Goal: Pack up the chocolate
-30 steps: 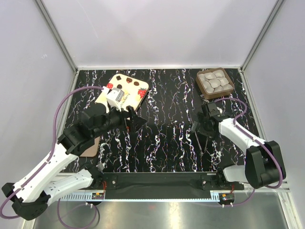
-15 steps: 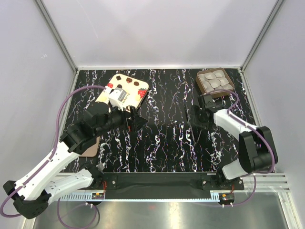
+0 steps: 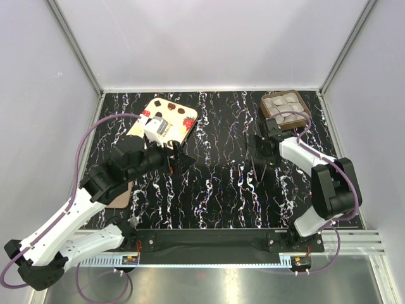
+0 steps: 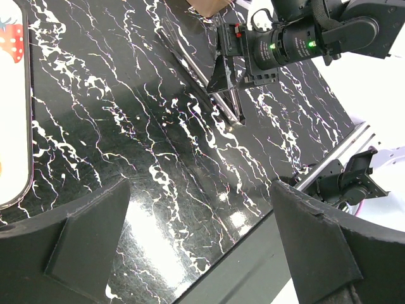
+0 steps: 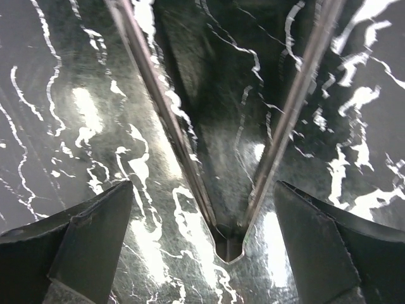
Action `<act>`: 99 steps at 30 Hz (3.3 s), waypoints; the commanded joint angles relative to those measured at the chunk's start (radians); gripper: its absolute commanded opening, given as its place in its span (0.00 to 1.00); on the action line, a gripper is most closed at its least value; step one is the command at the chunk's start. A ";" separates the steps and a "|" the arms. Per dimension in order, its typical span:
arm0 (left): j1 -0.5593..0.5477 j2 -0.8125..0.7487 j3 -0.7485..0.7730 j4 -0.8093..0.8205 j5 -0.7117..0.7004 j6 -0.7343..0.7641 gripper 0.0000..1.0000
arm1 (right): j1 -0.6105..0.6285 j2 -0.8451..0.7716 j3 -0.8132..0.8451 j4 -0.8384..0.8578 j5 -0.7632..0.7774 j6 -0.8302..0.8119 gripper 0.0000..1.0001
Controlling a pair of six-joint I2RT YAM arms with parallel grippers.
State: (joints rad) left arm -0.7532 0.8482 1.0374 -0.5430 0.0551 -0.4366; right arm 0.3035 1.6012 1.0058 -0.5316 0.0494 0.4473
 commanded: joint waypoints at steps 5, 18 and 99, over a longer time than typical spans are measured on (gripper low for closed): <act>0.003 -0.003 0.007 0.045 0.011 0.006 0.99 | 0.006 -0.110 0.001 -0.047 0.072 0.085 1.00; 0.003 -0.034 0.001 0.031 0.003 0.006 0.99 | 0.005 -0.026 -0.076 0.132 0.096 0.070 1.00; 0.038 0.023 0.009 -0.031 -0.155 -0.025 0.99 | 0.154 -0.282 0.195 -0.254 0.021 -0.104 0.57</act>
State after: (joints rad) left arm -0.7414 0.8677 1.0370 -0.5892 -0.0582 -0.4423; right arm 0.4469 1.3834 1.1721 -0.7422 0.1432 0.3721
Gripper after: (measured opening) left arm 0.988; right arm 0.581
